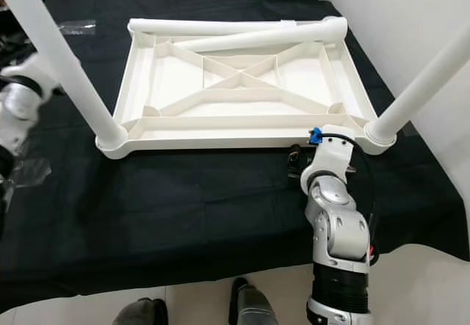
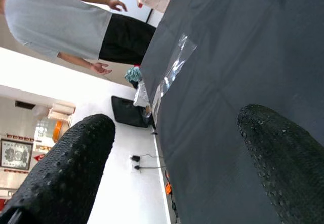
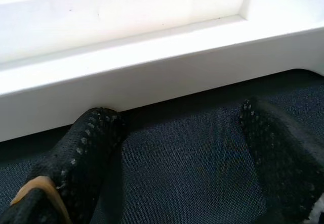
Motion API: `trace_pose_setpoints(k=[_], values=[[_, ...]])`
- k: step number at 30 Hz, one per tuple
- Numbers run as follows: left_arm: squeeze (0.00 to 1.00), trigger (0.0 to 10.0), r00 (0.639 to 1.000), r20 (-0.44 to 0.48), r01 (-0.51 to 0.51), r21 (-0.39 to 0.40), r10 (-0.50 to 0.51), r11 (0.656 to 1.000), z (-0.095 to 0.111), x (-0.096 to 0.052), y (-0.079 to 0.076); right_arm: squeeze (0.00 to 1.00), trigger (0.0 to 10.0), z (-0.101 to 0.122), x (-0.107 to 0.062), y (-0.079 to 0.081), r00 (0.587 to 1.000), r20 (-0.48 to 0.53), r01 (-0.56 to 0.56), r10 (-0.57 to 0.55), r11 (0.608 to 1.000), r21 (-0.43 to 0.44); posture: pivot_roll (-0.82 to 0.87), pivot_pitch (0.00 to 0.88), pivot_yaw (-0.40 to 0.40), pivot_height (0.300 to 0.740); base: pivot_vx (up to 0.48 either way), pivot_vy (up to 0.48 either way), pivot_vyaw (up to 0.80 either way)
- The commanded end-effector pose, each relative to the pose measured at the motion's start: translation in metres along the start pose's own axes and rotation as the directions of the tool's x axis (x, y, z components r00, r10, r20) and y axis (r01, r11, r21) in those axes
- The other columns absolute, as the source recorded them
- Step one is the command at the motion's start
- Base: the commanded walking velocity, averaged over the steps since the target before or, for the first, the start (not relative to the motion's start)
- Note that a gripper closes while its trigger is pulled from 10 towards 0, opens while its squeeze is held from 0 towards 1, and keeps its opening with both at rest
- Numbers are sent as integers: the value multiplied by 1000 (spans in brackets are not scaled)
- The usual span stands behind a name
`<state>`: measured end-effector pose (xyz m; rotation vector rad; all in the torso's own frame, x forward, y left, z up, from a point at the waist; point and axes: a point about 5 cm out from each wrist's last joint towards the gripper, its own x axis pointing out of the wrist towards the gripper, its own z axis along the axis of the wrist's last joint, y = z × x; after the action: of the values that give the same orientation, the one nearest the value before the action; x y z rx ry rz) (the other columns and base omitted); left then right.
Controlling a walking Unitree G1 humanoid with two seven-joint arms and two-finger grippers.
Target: Building children table
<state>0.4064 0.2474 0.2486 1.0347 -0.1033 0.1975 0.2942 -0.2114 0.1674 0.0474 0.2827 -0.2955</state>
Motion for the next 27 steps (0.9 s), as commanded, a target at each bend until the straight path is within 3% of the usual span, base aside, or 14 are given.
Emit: trace_pose_setpoints(k=[1, 7, 10, 13, 16, 22, 26, 27], values=[[0, 10000, 1000, -14, -1, 15, 1, 1000, -1, 1, 1, 0, 10000, 4, -3, 0, 1000, 14, -4, 4, 1000, 24, -1, 248, 13, 740, 0, 0, 0], [0, 10000, 1000, 8, 26, 7, -26, 1000, 8, 2, -8, 0, 10000, 9, -4, 1, 999, 33, -12, 11, 999, 36, -6, 248, 22, 740, 0, 0, 0], [0, 10000, 995, 75, 67, 11, -68, 998, 25, 3, -20, 0, 10000, 10, 3, -3, 1000, 24, 9, -10, 1000, 23, -6, 245, 20, 740, 0, 0, 0], [0, 10000, 974, 180, 141, -24, -135, 990, 45, 1, -35, 0, 10000, 6, 21, -15, 999, -4, 47, -47, 999, 1, 2, 235, 18, 740, 0, 0, 0], [0, 10000, 959, 232, 170, -18, -161, 985, 52, 0, -40, 0, 10000, 7, 27, -15, 999, -5, 43, -43, 999, -5, 5, 231, 16, 740, 0, 0, 0], [0, 10000, 939, 292, 191, 5, -184, 982, 58, -5, -48, 0, 10000, 5, 36, -13, 999, -15, 30, -30, 1000, 2, 7, 228, 18, 740, 0, 0, 0], [0, 10000, 908, 361, 233, -13, -213, 972, 64, -11, -59, 0, 10000, 5, 48, -2, 999, 1, -32, 32, 999, 1, 14, 221, 8, 740, 0, 0, 0], [0, 10000, 884, 412, 258, -36, -221, 966, 70, -16, -65, 0, 10000, 10, 55, 8, 997, 28, -78, 77, 997, 17, 21, 218, 3, 740, 0, 0, 0]])
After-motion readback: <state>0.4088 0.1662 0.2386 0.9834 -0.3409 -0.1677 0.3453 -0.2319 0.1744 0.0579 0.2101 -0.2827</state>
